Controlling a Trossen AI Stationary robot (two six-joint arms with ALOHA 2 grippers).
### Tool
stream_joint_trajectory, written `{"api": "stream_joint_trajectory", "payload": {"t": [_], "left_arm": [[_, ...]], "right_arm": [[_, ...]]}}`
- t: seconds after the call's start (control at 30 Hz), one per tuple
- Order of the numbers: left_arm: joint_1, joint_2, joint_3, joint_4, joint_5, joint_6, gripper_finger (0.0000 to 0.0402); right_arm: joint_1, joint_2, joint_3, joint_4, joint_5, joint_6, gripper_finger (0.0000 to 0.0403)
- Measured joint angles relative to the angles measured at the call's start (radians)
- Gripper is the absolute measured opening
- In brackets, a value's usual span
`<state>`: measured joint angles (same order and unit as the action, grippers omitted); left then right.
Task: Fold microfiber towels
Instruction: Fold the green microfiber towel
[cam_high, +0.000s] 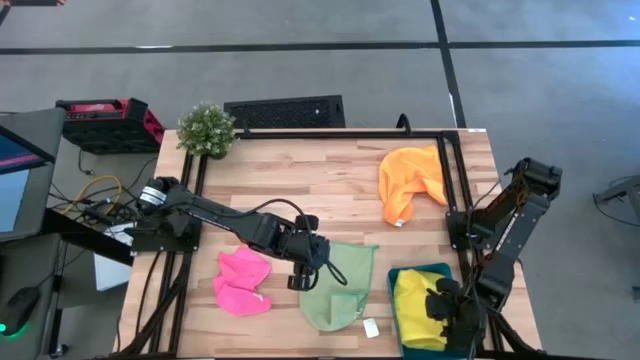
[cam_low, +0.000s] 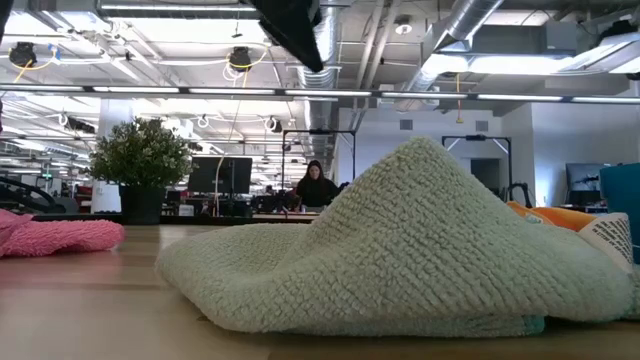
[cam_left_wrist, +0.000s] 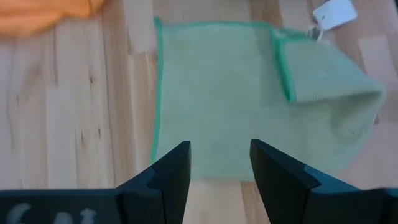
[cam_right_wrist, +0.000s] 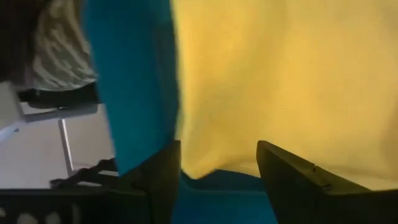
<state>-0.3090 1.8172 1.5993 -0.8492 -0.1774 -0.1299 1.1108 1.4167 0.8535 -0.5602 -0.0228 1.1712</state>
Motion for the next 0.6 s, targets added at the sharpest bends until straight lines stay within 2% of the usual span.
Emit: {"api": "stream_joint_trajectory", "payload": {"t": [0.1,0.37,0.47,0.6], "left_arm": [[-0.006,0.000,0.000,-0.077,0.000,-0.085,0.0160],[-0.086,0.000,0.000,-0.288,0.000,-0.425,0.0160],[-0.118,0.000,-0.002,-0.311,-0.003,-0.523,0.0160],[-0.149,0.002,-0.041,-0.261,-0.002,-0.557,0.0160]], "right_arm": [[-0.012,-0.020,0.028,-0.018,0.016,-0.056,0.0232],[-0.088,-0.091,0.041,-0.046,0.148,-0.240,0.0226],[-0.138,-0.096,0.041,-0.045,0.181,-0.338,0.0226],[-0.230,-0.086,0.041,-0.031,0.211,-0.479,0.0226]]}}
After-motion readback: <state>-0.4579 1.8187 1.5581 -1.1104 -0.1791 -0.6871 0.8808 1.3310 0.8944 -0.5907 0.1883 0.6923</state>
